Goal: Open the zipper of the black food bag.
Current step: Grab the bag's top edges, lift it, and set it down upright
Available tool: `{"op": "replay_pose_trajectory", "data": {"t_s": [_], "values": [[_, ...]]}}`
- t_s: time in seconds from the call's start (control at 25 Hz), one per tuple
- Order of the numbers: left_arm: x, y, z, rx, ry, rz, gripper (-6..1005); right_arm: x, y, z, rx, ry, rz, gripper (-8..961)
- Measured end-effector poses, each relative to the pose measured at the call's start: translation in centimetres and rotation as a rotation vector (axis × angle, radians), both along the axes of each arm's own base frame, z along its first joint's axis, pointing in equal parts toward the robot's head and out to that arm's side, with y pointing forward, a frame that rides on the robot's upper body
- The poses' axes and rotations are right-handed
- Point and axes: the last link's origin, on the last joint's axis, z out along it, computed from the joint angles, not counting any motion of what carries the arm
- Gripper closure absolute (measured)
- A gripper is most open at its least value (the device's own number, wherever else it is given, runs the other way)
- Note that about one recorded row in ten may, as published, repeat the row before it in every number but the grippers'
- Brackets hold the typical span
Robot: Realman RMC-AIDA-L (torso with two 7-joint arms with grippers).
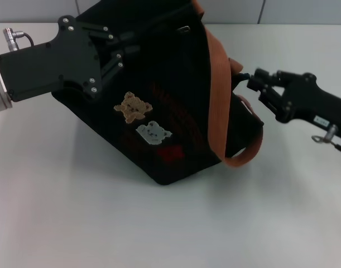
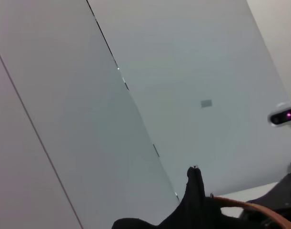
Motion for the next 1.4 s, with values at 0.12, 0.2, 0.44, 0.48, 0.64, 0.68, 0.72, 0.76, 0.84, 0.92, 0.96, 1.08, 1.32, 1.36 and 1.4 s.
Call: {"op": "replay_pose_trajectory", "data": {"t_s": [0.12, 0.2, 0.44, 0.48, 0.64, 0.68, 0.72, 0.76, 0.84, 0.92, 0.96, 1.08, 1.32, 1.36, 1.4], "values": [[0.1, 0.0, -0.1, -0.003, 0.000, -0.003, 897, -1.1, 1.1, -0.3, -0.048, -0.013, 0.011, 855], [0.1, 0.0, -0.2, -0.006, 0.001, -0.007, 898, -1.8, 1.7, -0.8, -0.082, -0.042, 0.024, 803], [0.2, -0.2, -0.2, -0.015, -0.002, -0.014, 898, -2.9, 2.6, -2.0, -0.143, -0.114, 0.048, 577], [0.2, -0.2, -0.3, -0.017, -0.002, -0.015, 898, -3.2, 2.7, -2.4, -0.159, -0.131, 0.059, 533], [0.2, -0.2, -0.3, -0.018, -0.003, -0.015, 898, -3.5, 2.6, -2.8, -0.179, -0.145, 0.078, 532], [0.1, -0.3, -0.4, -0.020, -0.003, -0.014, 898, -3.6, 2.6, -2.9, -0.184, -0.148, 0.080, 532], [0.1, -0.3, -0.4, -0.020, -0.003, -0.014, 898, -3.6, 2.6, -2.9, -0.184, -0.148, 0.080, 548], [0.0, -0.3, -0.4, -0.020, -0.003, -0.014, 898, -3.6, 2.5, -2.9, -0.189, -0.150, 0.083, 563], [0.0, -0.3, -0.5, -0.019, -0.007, -0.015, 898, -3.5, 2.3, -3.0, -0.196, -0.149, 0.086, 595], [0.0, -0.2, -0.5, -0.018, -0.009, -0.019, 898, -3.4, 2.1, -3.1, -0.200, -0.146, 0.087, 626], [0.0, -0.3, -0.5, -0.018, -0.010, -0.021, 898, -3.4, 2.0, -3.1, -0.202, -0.145, 0.087, 642], [0.1, -0.3, -0.5, -0.019, -0.012, -0.023, 898, -3.3, 1.6, -3.1, -0.211, -0.136, 0.092, 732], [0.1, -0.2, -0.7, -0.028, -0.018, -0.026, 898, -3.2, 1.1, -2.9, -0.221, -0.118, 0.103, 896], [0.1, -0.2, -0.7, -0.029, -0.018, -0.025, 898, -3.2, 1.0, -2.8, -0.222, -0.116, 0.105, 914], [0.1, -0.2, -0.7, -0.030, -0.019, -0.025, 898, -3.1, 1.0, -2.8, -0.224, -0.113, 0.106, 932]]}}
